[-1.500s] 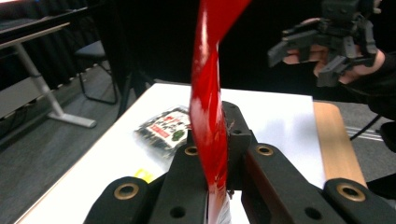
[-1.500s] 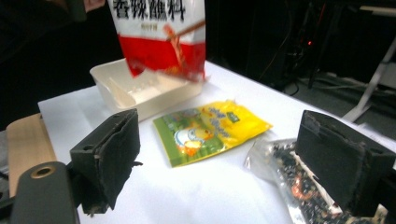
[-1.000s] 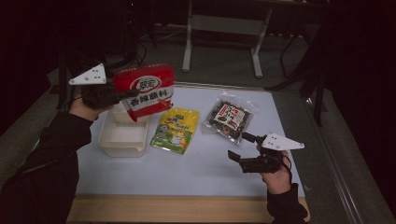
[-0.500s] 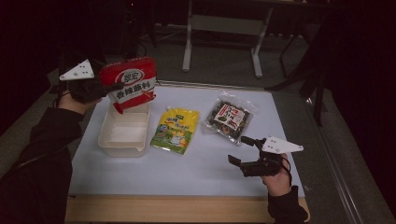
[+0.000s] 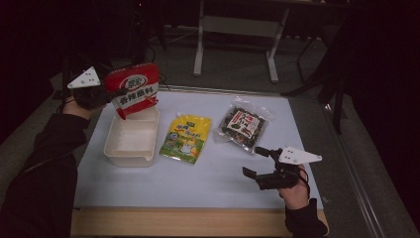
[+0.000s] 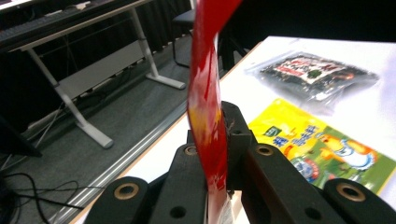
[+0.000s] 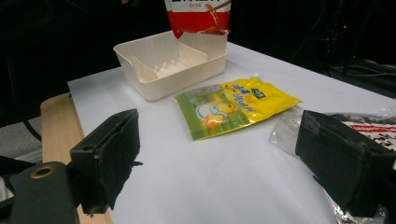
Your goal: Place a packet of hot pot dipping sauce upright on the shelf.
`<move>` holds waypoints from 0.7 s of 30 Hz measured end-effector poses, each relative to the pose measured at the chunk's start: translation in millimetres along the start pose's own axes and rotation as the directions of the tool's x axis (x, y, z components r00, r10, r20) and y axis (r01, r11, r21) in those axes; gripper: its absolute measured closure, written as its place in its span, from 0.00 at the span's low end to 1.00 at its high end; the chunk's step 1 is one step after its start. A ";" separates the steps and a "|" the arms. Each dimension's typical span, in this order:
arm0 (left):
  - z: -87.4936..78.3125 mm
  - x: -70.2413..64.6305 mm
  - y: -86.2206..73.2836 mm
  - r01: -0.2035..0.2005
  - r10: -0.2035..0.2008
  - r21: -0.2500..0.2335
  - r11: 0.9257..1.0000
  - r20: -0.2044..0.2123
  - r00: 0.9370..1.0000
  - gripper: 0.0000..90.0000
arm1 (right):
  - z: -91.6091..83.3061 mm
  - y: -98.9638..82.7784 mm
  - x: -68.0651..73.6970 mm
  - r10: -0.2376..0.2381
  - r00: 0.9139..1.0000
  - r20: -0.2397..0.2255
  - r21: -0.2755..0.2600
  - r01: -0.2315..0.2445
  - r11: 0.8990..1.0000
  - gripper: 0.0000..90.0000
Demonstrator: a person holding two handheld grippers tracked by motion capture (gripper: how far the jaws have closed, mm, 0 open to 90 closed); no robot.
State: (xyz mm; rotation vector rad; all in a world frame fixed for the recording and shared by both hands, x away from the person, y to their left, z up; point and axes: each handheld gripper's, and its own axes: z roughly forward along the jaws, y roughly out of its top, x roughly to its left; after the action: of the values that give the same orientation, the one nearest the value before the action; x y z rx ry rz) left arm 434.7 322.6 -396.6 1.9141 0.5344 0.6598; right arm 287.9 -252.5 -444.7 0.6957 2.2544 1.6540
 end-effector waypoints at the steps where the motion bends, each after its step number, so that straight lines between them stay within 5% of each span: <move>1: 0.8 1.0 -0.9 -0.002 0.002 0.000 1.000 -0.003 1.000 1.00 | 0.4 -0.3 0.0 0.001 1.000 -0.002 0.002 -0.001 1.000 0.15; 10: 9.5 14.4 -6.3 -0.045 0.045 0.024 0.999 -0.010 0.999 1.00 | 0.6 -1.9 -2.3 0.019 1.000 -0.017 0.004 -0.019 1.000 0.15; 16: 11.2 18.3 -9.7 -0.074 0.076 0.033 0.997 -0.054 0.996 1.00 | -0.4 -1.4 -2.9 0.022 1.000 -0.022 0.001 -0.022 1.000 0.15; 21: 15.4 18.8 -15.0 -0.109 0.115 0.113 0.988 -0.047 0.992 1.00 | -1.4 -1.4 -3.4 0.025 0.999 -0.024 -0.004 -0.025 1.000 0.15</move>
State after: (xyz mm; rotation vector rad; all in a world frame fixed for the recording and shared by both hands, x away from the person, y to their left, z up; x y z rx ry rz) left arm 457.7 330.0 -411.7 2.0462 0.5082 0.7690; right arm 289.8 -255.8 -445.8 0.7091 2.2675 1.6866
